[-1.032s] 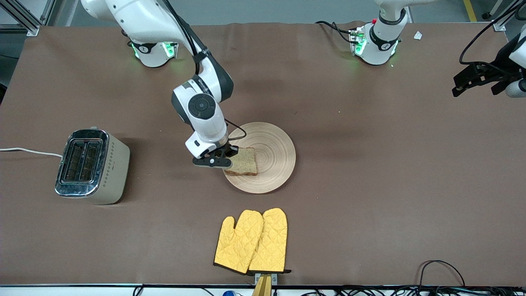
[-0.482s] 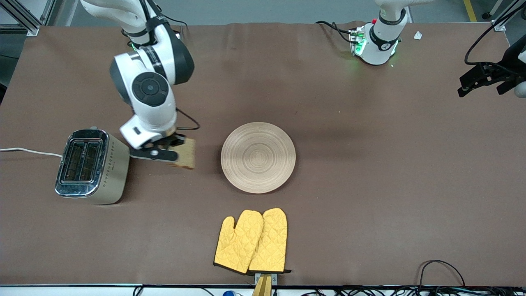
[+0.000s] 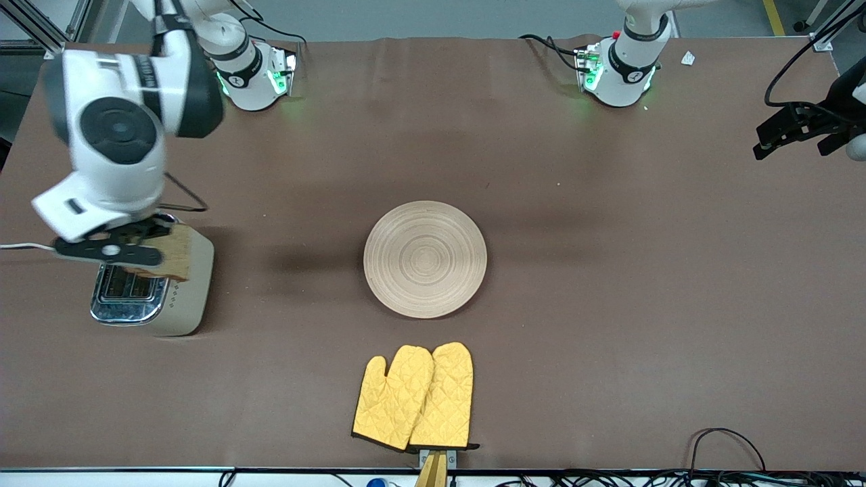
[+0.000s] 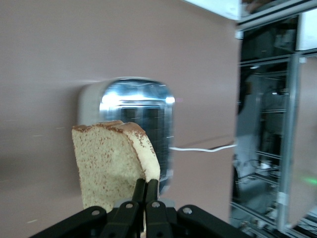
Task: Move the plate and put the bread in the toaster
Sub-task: 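Lift the bread with the right gripper and carry it above the toaster, then lower the bread into a toaster slot with the right gripper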
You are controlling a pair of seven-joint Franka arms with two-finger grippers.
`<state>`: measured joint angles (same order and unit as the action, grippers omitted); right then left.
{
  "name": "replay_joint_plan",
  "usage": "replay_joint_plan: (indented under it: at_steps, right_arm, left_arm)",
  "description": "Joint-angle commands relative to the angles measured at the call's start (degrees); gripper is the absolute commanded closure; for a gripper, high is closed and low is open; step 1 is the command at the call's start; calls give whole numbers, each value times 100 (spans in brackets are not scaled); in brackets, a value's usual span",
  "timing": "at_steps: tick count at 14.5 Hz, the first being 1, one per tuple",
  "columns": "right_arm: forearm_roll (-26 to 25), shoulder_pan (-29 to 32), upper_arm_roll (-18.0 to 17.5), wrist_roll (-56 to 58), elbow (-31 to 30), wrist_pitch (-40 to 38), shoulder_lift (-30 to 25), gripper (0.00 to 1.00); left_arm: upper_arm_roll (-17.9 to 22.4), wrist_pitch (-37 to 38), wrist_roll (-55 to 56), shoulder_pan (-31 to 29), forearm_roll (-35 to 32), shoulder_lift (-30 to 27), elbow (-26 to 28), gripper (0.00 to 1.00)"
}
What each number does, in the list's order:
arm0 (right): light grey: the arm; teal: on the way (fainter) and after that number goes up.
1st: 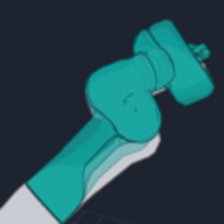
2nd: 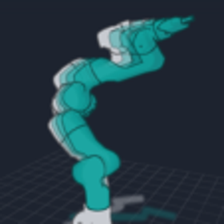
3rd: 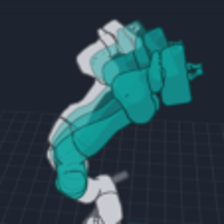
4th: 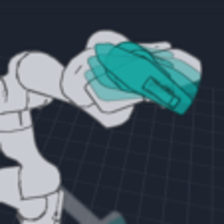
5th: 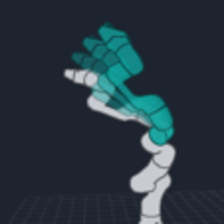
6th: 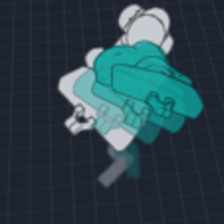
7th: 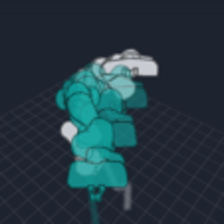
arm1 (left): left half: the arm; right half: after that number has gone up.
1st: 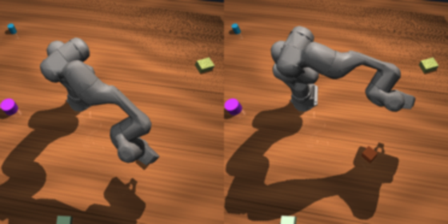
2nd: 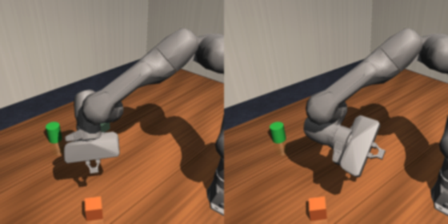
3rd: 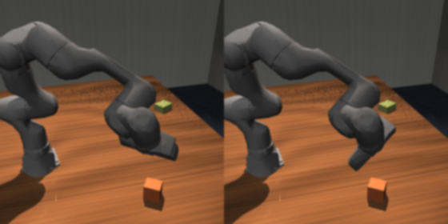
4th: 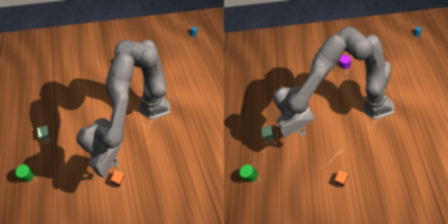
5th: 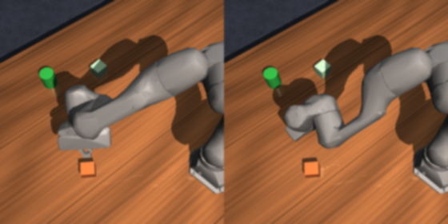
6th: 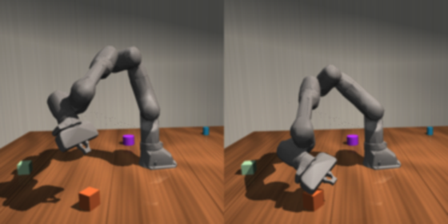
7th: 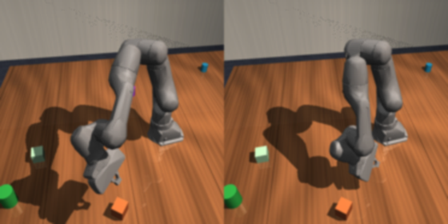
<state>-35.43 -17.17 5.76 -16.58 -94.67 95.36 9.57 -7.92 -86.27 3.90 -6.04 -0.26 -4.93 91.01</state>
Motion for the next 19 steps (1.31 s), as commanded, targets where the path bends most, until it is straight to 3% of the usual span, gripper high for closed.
replay_joint_plan:
  at_steps: [1, 8, 19]
  right_arm:
    - [-525, 249, -92, 50, -122, 27, 9, 100]
    - [-1071, 443, -92, 59, -131, 351, 308, 100]
    - [-1256, 496, -92, -55, -131, 554, 695, 100]
  left_arm:
    - [1, 5, -73, -11, 61, 36, -101, 0]
    - [1, -13, -73, -11, 79, 80, -110, 0]
    - [-17, -39, -64, 50, 79, 115, -93, 0]
